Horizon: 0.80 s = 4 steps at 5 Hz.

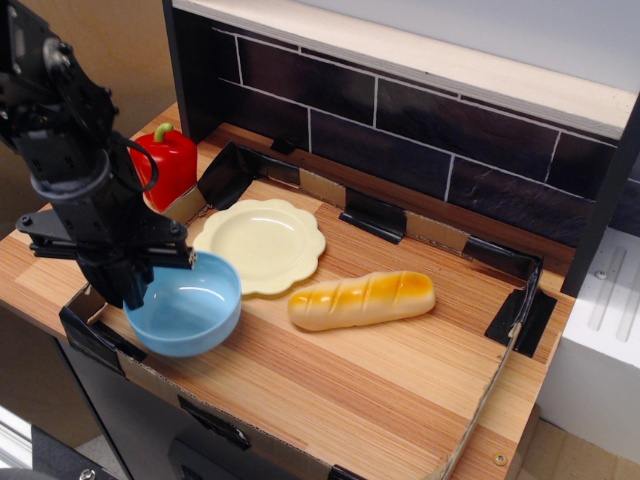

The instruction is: Take bowl off plate

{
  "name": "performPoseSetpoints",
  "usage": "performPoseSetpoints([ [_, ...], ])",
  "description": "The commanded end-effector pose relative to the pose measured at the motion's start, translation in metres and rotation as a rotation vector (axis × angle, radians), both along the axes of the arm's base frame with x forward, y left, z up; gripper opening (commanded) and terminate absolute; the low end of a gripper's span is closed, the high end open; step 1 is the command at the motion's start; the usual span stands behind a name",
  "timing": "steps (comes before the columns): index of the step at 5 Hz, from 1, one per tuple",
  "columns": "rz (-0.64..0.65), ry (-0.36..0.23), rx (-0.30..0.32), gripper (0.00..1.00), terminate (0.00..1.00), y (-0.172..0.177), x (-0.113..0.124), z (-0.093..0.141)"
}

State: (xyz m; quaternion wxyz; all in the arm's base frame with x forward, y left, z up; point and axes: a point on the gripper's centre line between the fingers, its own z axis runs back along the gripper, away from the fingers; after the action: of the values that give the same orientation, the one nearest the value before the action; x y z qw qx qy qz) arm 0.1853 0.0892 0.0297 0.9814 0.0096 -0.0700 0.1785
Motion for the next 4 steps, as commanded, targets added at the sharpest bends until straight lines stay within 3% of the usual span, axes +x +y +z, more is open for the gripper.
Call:
performPoseSetpoints([
  [1, -0.051, 0.024, 0.029, 1.00, 0.00, 0.001, 0.004, 0.011],
  [4, -0.006, -0.003, -0.066, 1.00, 0.00, -0.017, 0.028, 0.064],
])
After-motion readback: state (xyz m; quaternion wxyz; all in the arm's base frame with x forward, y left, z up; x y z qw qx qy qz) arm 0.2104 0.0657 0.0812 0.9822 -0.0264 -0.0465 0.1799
